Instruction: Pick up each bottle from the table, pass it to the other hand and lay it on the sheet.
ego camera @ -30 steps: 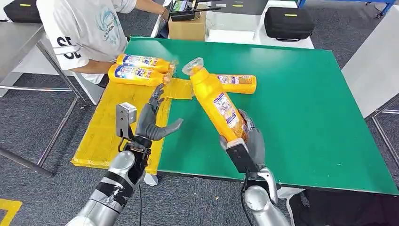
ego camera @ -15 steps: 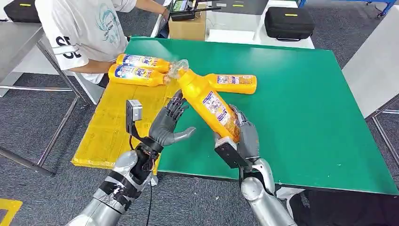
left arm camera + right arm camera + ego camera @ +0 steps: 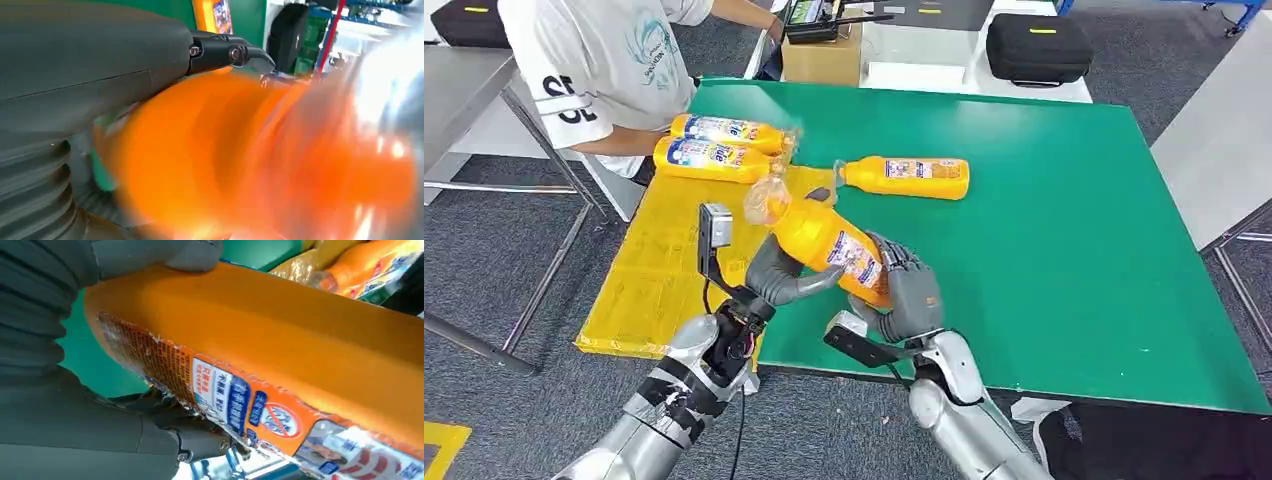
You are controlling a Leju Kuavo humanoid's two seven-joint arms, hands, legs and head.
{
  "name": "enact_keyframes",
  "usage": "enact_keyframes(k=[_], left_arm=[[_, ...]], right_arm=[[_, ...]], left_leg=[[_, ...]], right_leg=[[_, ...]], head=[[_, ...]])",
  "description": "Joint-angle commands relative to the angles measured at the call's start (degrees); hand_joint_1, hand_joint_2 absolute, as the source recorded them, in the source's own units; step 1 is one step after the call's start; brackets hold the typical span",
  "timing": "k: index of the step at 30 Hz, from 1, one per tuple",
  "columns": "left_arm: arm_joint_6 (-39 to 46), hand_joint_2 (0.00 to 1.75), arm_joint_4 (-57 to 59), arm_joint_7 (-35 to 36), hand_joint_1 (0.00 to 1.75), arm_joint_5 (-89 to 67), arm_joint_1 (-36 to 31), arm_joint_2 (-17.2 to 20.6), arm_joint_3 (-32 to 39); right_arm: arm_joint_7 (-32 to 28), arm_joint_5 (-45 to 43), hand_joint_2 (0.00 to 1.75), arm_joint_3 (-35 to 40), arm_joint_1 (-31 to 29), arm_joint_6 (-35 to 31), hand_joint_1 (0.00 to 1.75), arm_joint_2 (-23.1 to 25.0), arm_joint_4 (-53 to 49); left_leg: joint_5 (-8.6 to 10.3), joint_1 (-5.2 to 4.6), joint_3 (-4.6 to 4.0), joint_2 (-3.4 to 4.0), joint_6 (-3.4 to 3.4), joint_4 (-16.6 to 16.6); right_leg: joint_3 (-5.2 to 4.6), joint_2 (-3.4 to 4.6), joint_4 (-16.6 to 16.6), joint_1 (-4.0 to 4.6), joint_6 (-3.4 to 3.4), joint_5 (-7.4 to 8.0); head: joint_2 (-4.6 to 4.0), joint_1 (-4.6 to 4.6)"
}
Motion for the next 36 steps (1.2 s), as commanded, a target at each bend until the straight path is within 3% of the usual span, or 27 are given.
enact_keyframes(k=[1, 13, 18, 19, 20, 21, 22, 23, 29, 33, 36], left_arm=[[0.40, 1.75, 4.41, -0.10, 0.00, -0.26, -4.35, -0.01, -3.10], [0.60, 1.75, 4.48, -0.11, 0.00, -0.29, -4.30, -0.07, -3.07], [4.48, 1.75, 4.45, -2.46, 0.00, -2.65, -4.83, -0.83, -3.23], [5.21, 1.75, 4.05, -2.96, 0.47, -2.92, -4.60, -1.04, -2.68], [4.45, 1.75, 3.29, -3.40, 1.75, -1.79, -4.11, -1.16, -1.86], [4.90, 1.75, 2.26, -3.44, 1.75, -1.77, -3.52, -1.11, -1.31], [5.16, 1.75, 1.61, -3.44, 1.75, -1.77, -3.13, -1.03, -1.00], [5.82, 1.75, 0.76, -3.95, 1.75, -1.45, -2.52, -1.08, -0.16], [12.15, 1.75, -3.74, -7.51, 1.75, 1.02, 0.65, -1.44, 7.15], [12.81, 1.75, -6.09, -8.16, 1.75, 3.29, 1.59, -0.80, 11.51], [12.87, 1.75, -6.03, -8.03, 1.75, 3.63, 1.61, -0.73, 12.24]], right_arm=[[-0.21, 0.63, 1.75, 6.18, -2.48, -0.21, 1.75, 0.21, 7.47], [-0.38, 0.13, 1.75, 6.11, -2.45, 0.02, 1.75, 0.21, 7.08], [-1.58, -1.74, 1.75, 6.67, -1.65, -0.59, 1.75, 0.17, 4.84], [-0.91, -1.13, 1.75, 6.97, -1.76, -0.69, 1.75, 0.17, 4.66], [-0.76, -1.24, 1.75, 6.91, -1.76, -0.91, 1.75, 0.29, 4.43], [-0.25, -1.83, 1.75, 6.39, -1.58, -0.84, 1.55, 0.32, 3.85], [0.09, -2.02, 1.75, 5.96, -1.39, -1.04, 0.21, 0.35, 3.65], [0.13, -3.07, 1.75, 5.02, -0.96, -1.09, 0.00, 0.39, 2.99], [-0.08, -9.44, 1.75, -1.71, 3.26, -3.53, 0.00, 0.70, -3.11], [-1.85, -15.98, 1.75, -5.91, 5.71, -0.75, 0.00, 0.32, -8.02], [-2.08, -15.88, 1.75, -6.27, 5.83, -0.63, 0.00, 0.03, -8.35]], left_leg=[[-0.10, 0.07, 0.22, 0.02, -0.07, 0.02], [-0.09, 0.05, 0.20, -0.01, -0.07, 0.00], [-0.04, 0.02, 0.09, -0.05, -0.04, 0.00], [-0.08, 0.04, 0.13, -0.05, -0.05, 0.02], [-0.04, 0.03, 0.08, -0.04, -0.04, 0.01], [-0.14, 0.06, 0.22, -0.02, -0.08, 0.07], [-0.08, 0.03, 0.14, 0.00, -0.06, 0.01], [-0.07, 0.02, 0.11, 0.01, -0.06, 0.02], [-0.18, 0.05, 0.26, 0.11, -0.09, 0.02], [-0.07, 0.02, 0.08, 0.07, -0.05, 0.00], [-0.15, 0.04, 0.23, 0.11, -0.07, 0.01]], right_leg=[[0.26, -0.06, -0.02, 0.09, -0.11, -0.10], [0.24, -0.08, -0.04, 0.08, -0.11, -0.09], [0.12, -0.10, -0.02, 0.04, -0.07, -0.06], [0.17, -0.11, -0.01, 0.07, -0.09, -0.09], [0.11, -0.09, -0.02, 0.05, -0.07, -0.06], [0.27, -0.10, 0.02, 0.09, -0.12, -0.15], [0.16, -0.05, -0.02, 0.05, -0.09, -0.08], [0.13, -0.04, 0.00, 0.04, -0.09, -0.07], [0.27, 0.04, 0.00, 0.08, -0.14, -0.14], [0.08, 0.03, -0.01, 0.04, -0.08, -0.05], [0.24, 0.04, -0.01, 0.07, -0.12, -0.12]], head=[[0.02, 0.00], [0.02, 0.00], [0.02, 0.00], [0.02, 0.00], [0.02, 0.00], [0.02, 0.02], [0.02, 0.00], [0.00, 0.00], [0.02, 0.02], [0.02, 0.02], [0.02, 0.00]])
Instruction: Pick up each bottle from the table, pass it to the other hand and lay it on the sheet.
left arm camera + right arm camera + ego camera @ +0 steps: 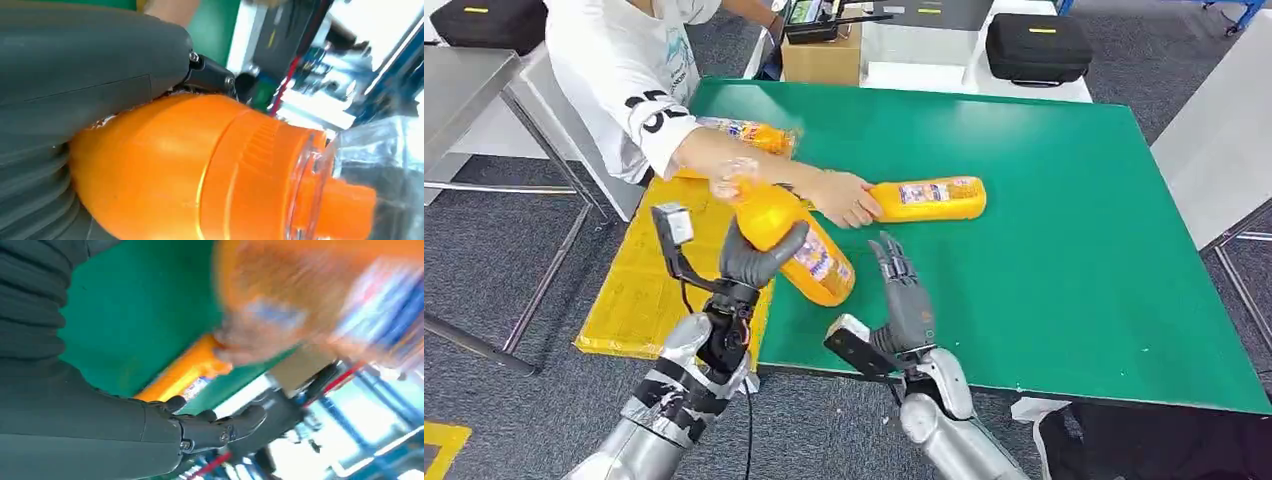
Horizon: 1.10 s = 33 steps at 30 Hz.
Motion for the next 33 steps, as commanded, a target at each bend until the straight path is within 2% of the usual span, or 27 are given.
enact_keyframes(k=[1, 9, 12, 13, 14, 16, 17, 18, 20, 21, 22, 24, 33], left_arm=[[0.69, 1.75, -2.00, -0.03, 1.75, 1.53, -0.06, 0.64, 7.12], [2.98, 1.75, -1.02, -2.13, 1.75, -1.41, -0.39, 1.72, 8.13], [15.78, 1.75, 0.87, -9.96, 1.75, -23.84, -1.41, 6.40, 4.41], [15.89, 1.75, 2.03, -8.26, 1.75, -27.99, -1.49, 7.25, 4.90], [22.30, 1.75, 3.93, -9.50, 1.75, -39.59, -1.77, 8.75, 4.26], [26.79, 1.75, 7.14, -8.95, 1.75, -50.75, -2.02, 9.99, 5.68], [26.70, 1.75, 9.01, -8.63, 1.75, -53.14, -1.95, 10.19, 7.68], [27.71, 1.75, 9.96, -8.94, 1.75, -54.82, -1.67, 10.64, 9.07], [26.02, 1.75, 11.01, -10.48, 1.75, -52.75, -0.94, 10.40, 13.58], [24.44, 1.75, 10.31, -11.59, 1.75, -50.24, -0.38, 9.97, 15.75], [21.32, 1.75, 9.29, -12.13, 1.75, -46.21, 0.25, 9.34, 18.10], [19.31, 1.75, 6.22, -12.64, 1.75, -42.91, 1.73, 8.58, 20.63], [20.12, 1.75, 3.66, -12.09, 1.75, -44.59, 2.40, 8.64, 20.73]], right_arm=[[-1.71, -4.05, 1.75, -5.76, 2.17, 1.88, 0.00, -0.87, -5.85], [-2.40, -6.59, 1.75, -9.17, 3.81, 1.76, 0.00, -0.62, -8.53], [-3.02, -8.61, 1.75, -11.77, 6.27, 1.63, 0.00, -0.82, -13.59], [-2.76, -8.24, 1.75, -12.50, 7.07, 2.02, 0.00, -1.03, -15.66], [-2.59, -8.51, 1.75, -13.87, 8.33, 2.44, 0.00, -1.03, -18.80], [-2.11, -8.59, 1.75, -15.54, 9.74, 3.37, 0.00, -1.22, -23.03], [-1.85, -9.62, 1.75, -16.57, 10.76, 4.33, 0.00, -1.47, -25.77], [-2.02, -10.08, 1.75, -17.25, 11.53, 4.40, 0.00, -1.64, -27.65], [-2.38, -11.72, 1.75, -19.01, 13.31, 4.49, 0.00, -2.00, -31.48], [-2.57, -12.75, 1.75, -19.69, 14.04, 4.67, 0.00, -2.05, -32.87], [-2.56, -12.70, 1.75, -20.17, 14.64, 4.47, 0.00, -2.18, -33.86], [-2.54, -14.11, 1.75, -21.16, 15.81, 4.77, 0.00, -2.10, -35.46], [-2.87, -14.84, 1.75, -21.66, 16.06, 5.18, 0.00, -1.75, -35.38]], left_leg=[[-0.11, 0.04, 0.21, 0.07, -0.06, 0.02], [-0.13, 0.04, 0.28, 0.08, -0.09, 0.00], [-0.17, 0.05, 0.37, 0.08, -0.11, -0.02], [-0.09, 0.01, 0.23, 0.04, -0.08, -0.04], [-0.13, 0.01, 0.31, 0.07, -0.10, -0.04], [-0.28, 0.09, 0.61, 0.14, -0.17, -0.01], [-0.09, 0.00, 0.28, 0.06, -0.09, -0.07], [-0.19, 0.04, 0.53, 0.11, -0.15, -0.08], [-0.25, 0.07, 0.69, 0.10, -0.16, -0.09], [-0.13, 0.03, 0.33, 0.11, -0.07, -0.06], [-0.31, 0.10, 0.68, 0.22, -0.14, -0.02], [-0.17, 0.07, 0.30, 0.18, -0.07, 0.01], [-0.12, 0.05, 0.21, 0.10, -0.07, 0.01]], right_leg=[[0.21, 0.01, 0.00, 0.05, -0.10, -0.09], [0.28, 0.01, -0.02, 0.06, -0.13, -0.11], [0.36, 0.01, -0.01, 0.07, -0.16, -0.15], [0.21, -0.01, -0.02, 0.03, -0.12, -0.10], [0.28, 0.00, 0.01, 0.04, -0.15, -0.14], [0.59, 0.02, -0.01, 0.13, -0.25, -0.26], [0.24, -0.01, -0.02, 0.02, -0.13, -0.11], [0.46, 0.01, -0.02, 0.07, -0.21, -0.21], [0.63, -0.02, -0.05, 0.10, -0.24, -0.26], [0.27, 0.06, -0.04, 0.04, -0.13, -0.12], [0.61, 0.12, -0.04, 0.12, -0.24, -0.27], [0.26, 0.06, -0.02, 0.08, -0.12, -0.14], [0.19, 0.01, -0.02, 0.06, -0.13, -0.12]], head=[[0.00, 0.00], [0.00, 0.00], [0.00, 0.02], [0.00, 0.00], [0.00, 0.02], [0.00, 0.00], [0.00, 0.00], [0.00, -0.02], [0.00, 0.02], [0.00, 0.02], [0.00, -0.02], [0.00, 0.02], [0.00, 0.02]])
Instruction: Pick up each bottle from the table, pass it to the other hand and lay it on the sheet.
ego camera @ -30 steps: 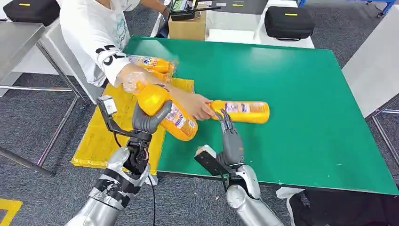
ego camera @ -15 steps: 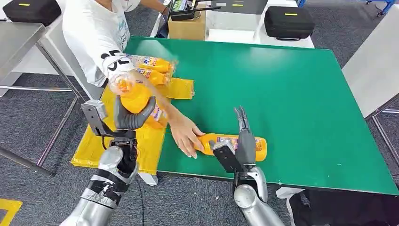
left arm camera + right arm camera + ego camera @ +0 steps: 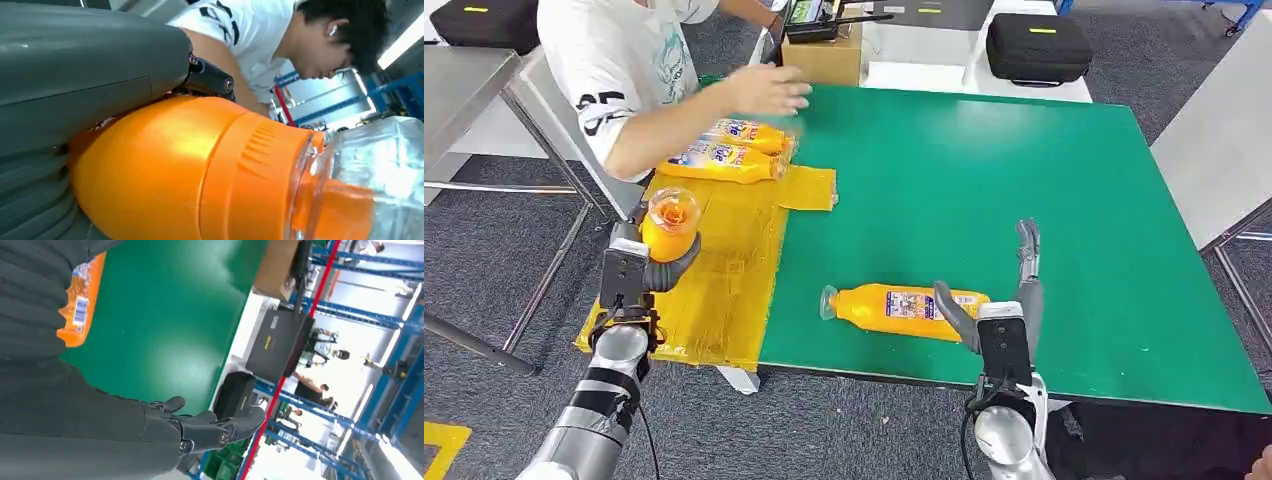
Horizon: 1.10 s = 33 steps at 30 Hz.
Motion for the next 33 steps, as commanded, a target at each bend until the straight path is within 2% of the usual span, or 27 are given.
enact_keyframes(k=[1, 2, 6, 13, 18, 28, 29, 30, 33], left_arm=[[-0.20, 1.75, 0.19, 0.22, 1.75, -0.13, -0.85, -0.06, 3.34], [-0.20, 1.75, 0.19, 0.22, 1.75, -0.13, -0.85, -0.06, 3.34], [8.42, 1.75, 4.47, 2.39, 1.75, -13.22, -2.66, 2.11, -0.49], [18.22, 1.75, 20.91, 10.77, 1.75, -35.32, -6.67, 3.05, -5.55], [18.41, 1.75, 23.46, 12.05, 1.75, -42.31, -5.78, 1.89, -4.24], [12.88, 1.75, 27.04, 9.42, 1.75, -39.28, -5.47, 1.26, -6.90], [10.15, 1.75, 27.81, 9.73, 1.45, -39.16, -5.70, 1.39, -7.90], [9.79, 1.75, 28.22, 10.30, 0.00, -40.07, -5.67, 1.73, -9.03], [5.66, 1.75, 29.72, 10.24, 0.00, -39.20, -6.06, 1.89, -9.91]], right_arm=[[-0.16, -0.42, 1.75, -2.23, 0.47, 0.46, 0.00, -0.79, -2.34], [-0.16, -0.42, 1.75, -2.23, 0.47, 0.46, 0.00, -0.79, -2.34], [-0.35, -0.74, 1.75, -2.07, -0.01, 0.88, 0.00, -0.64, -1.79], [-0.29, -0.37, 1.75, -1.92, -0.66, 1.23, 0.00, -0.99, -1.20], [-0.21, -0.37, 1.75, -1.87, -1.44, 1.60, 0.00, -1.11, -0.04], [-0.11, -0.32, 1.75, -1.98, -2.26, 2.12, 0.00, -1.34, 1.29], [-0.08, -0.32, 1.75, -1.88, -2.45, 2.50, 0.00, -1.52, 1.41], [-0.08, -0.31, 1.75, -2.00, -2.74, 2.56, 0.00, -1.58, 1.59], [-0.07, -0.23, 1.75, -2.10, -3.36, 3.15, 0.00, -1.79, 1.90]], left_leg=[[-0.13, 0.05, 0.28, 0.05, -0.08, 0.01], [-0.15, 0.07, 0.30, 0.07, -0.09, 0.03], [-0.13, 0.07, 0.31, 0.04, -0.09, 0.00], [-0.07, 0.04, 0.33, -0.01, -0.08, -0.07], [-0.06, 0.01, 0.23, 0.05, -0.04, -0.05], [-0.11, 0.04, 0.32, 0.07, -0.07, -0.03], [-0.08, 0.03, 0.25, 0.06, -0.06, -0.03], [-0.05, 0.01, 0.20, 0.05, -0.04, -0.04], [-0.05, 0.01, 0.20, 0.05, -0.04, -0.04]], right_leg=[[0.29, -0.03, 0.00, 0.07, -0.12, -0.13], [0.31, -0.01, 0.00, 0.10, -0.13, -0.13], [0.33, -0.04, -0.02, 0.09, -0.13, -0.13], [0.33, -0.08, -0.07, 0.06, -0.11, -0.09], [0.21, -0.01, -0.05, 0.02, -0.07, -0.06], [0.31, 0.00, -0.05, 0.07, -0.11, -0.09], [0.24, -0.01, -0.05, 0.05, -0.09, -0.06], [0.18, -0.01, -0.05, 0.02, -0.07, -0.04], [0.19, 0.01, -0.05, 0.03, -0.07, -0.03]], head=[[0.00, 0.00], [0.00, 0.00], [0.00, -0.02], [0.00, -0.02], [0.00, 0.00], [0.00, 0.00], [0.00, -0.02], [0.00, 0.00], [0.00, -0.02]])
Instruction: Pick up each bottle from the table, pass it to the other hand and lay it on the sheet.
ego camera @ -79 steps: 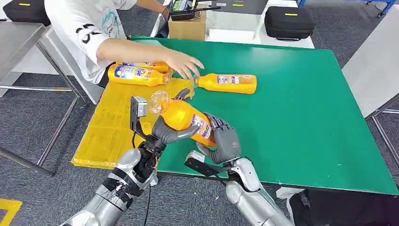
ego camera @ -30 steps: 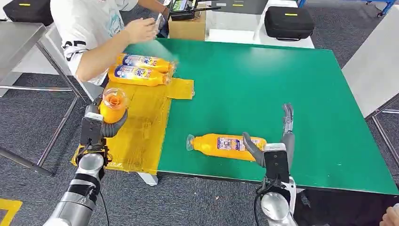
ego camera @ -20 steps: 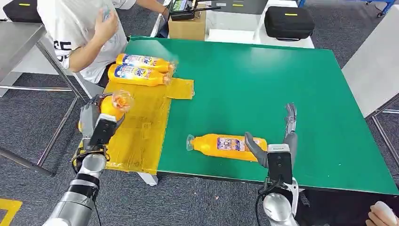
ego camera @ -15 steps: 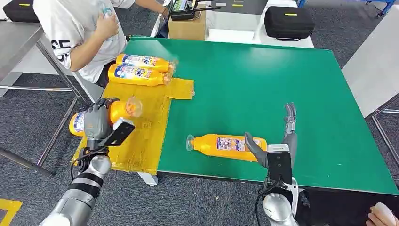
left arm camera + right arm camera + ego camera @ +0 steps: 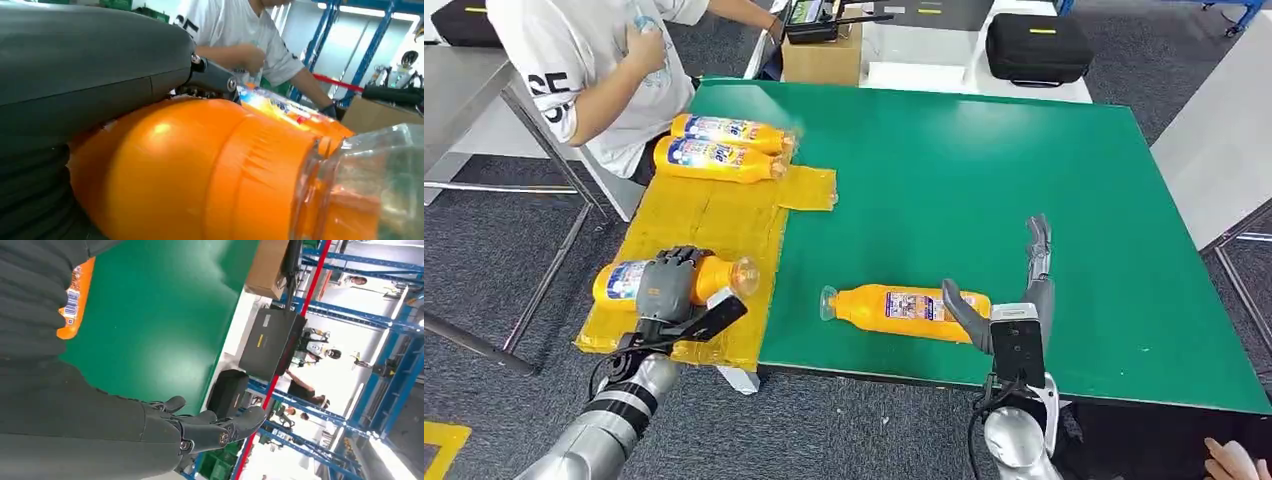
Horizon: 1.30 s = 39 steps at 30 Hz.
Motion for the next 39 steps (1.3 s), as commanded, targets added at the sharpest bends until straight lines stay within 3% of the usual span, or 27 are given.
enact_keyframes(k=[1, 4, 5, 13, 17, 22, 27, 28, 33, 37, 38, 39], left_arm=[[-7.10, 1.75, 8.56, 0.75, 0.00, 0.56, -2.89, 0.62, -5.27], [-10.41, 1.75, 9.01, -0.28, 0.00, 2.88, -3.13, 0.78, -5.01], [-11.54, 0.00, 9.15, -0.72, 0.00, 3.75, -3.25, 1.17, -5.10], [-11.54, 0.00, 9.15, -0.72, 0.00, 3.75, -3.25, 1.17, -5.10], [-24.72, 0.00, 9.27, -5.34, 0.00, 10.04, -4.17, 3.34, -5.17], [-31.81, 0.00, 6.79, -10.26, 0.00, 16.24, -3.10, 6.31, -5.75], [-37.94, 0.00, -4.18, -13.25, 0.00, 30.67, 2.13, 6.38, 0.60], [-38.65, 0.00, -8.09, -12.40, 0.00, 34.46, 3.79, 5.76, 2.72], [-43.78, 0.00, -18.64, -8.39, 0.00, 50.37, 6.95, 0.60, 8.91], [-42.38, 0.00, -19.86, -5.79, 0.00, 55.17, 5.46, -1.92, 7.45], [-43.33, 0.00, -19.69, -4.57, 0.00, 58.22, 4.69, -2.67, 7.10], [-43.11, 0.00, -19.99, -4.39, 0.00, 58.70, 4.31, -3.07, 6.31]], right_arm=[[0.08, -0.17, 1.75, -1.11, -3.64, 1.10, 0.00, -1.48, 4.09], [0.15, -0.26, 1.75, -1.29, -3.98, 1.43, 0.00, -1.55, 4.32], [0.15, -0.36, 1.75, -1.41, -4.17, 1.70, 0.00, -1.63, 4.46], [0.15, -0.36, 1.75, -1.41, -4.17, 1.70, 0.00, -1.63, 4.46], [0.06, -1.78, 1.75, -1.20, -5.68, 3.64, 0.00, -2.40, 6.56], [-0.79, -3.71, 1.75, -0.94, -7.82, 5.37, 0.00, -2.98, 10.07], [2.04, -2.76, 1.75, 1.04, -9.86, 9.94, 0.00, -5.26, 15.12], [3.77, -0.56, 0.00, 1.28, -10.23, 9.88, 0.00, -5.58, 16.88], [9.04, 5.63, 0.00, 2.97, -11.90, 12.76, 0.00, -6.65, 23.58], [11.98, 10.10, 0.00, 5.29, -14.21, 14.10, 0.00, -6.69, 29.15], [13.59, 12.12, 1.75, 6.09, -14.87, 14.41, 0.00, -6.81, 30.91], [14.52, 13.40, 1.75, 6.77, -15.26, 15.17, 0.00, -7.06, 32.08]], left_leg=[[-0.05, 0.02, 0.19, 0.07, -0.04, -0.04], [-0.11, 0.05, 0.34, 0.10, -0.07, -0.03], [-0.09, 0.05, 0.28, 0.11, -0.05, -0.02], [-0.04, 0.02, 0.24, 0.04, -0.04, -0.04], [-0.09, 0.06, 0.38, 0.09, -0.07, -0.01], [0.00, 0.04, 0.49, -0.07, -0.01, -0.07], [0.02, 0.04, 0.65, 0.00, -0.02, -0.09], [0.05, 0.05, 0.61, -0.04, -0.02, -0.08], [0.00, 0.08, 0.61, -0.08, -0.01, -0.04], [0.07, 0.05, 0.40, -0.22, 0.00, -0.03], [0.08, 0.05, 0.35, -0.23, 0.01, -0.03], [0.02, 0.07, 0.40, -0.19, -0.01, 0.01]], right_leg=[[0.18, 0.02, -0.05, 0.03, -0.06, -0.03], [0.34, 0.03, -0.06, 0.07, -0.11, -0.08], [0.28, 0.05, -0.07, 0.07, -0.09, -0.05], [0.26, 0.01, -0.04, 0.03, -0.06, -0.02], [0.41, 0.04, -0.06, 0.08, -0.11, -0.04], [0.57, -0.02, -0.08, 0.05, -0.09, 0.01], [0.72, 0.05, -0.12, 0.06, -0.09, 0.03], [0.70, 0.02, -0.11, 0.06, -0.07, 0.03], [0.70, -0.06, -0.10, 0.10, -0.09, -0.02], [0.51, -0.22, -0.07, 0.06, -0.05, -0.01], [0.45, -0.21, -0.07, 0.06, -0.05, 0.01], [0.52, -0.19, -0.06, 0.10, -0.09, -0.03]], head=[[0.00, 0.02], [0.00, 0.02], [0.00, 0.05], [0.00, 0.02], [0.00, 0.02], [0.00, 0.04], [0.00, 0.02], [0.00, 0.04], [0.00, 0.04], [0.00, 0.04], [0.00, 0.02], [0.00, 0.04]])
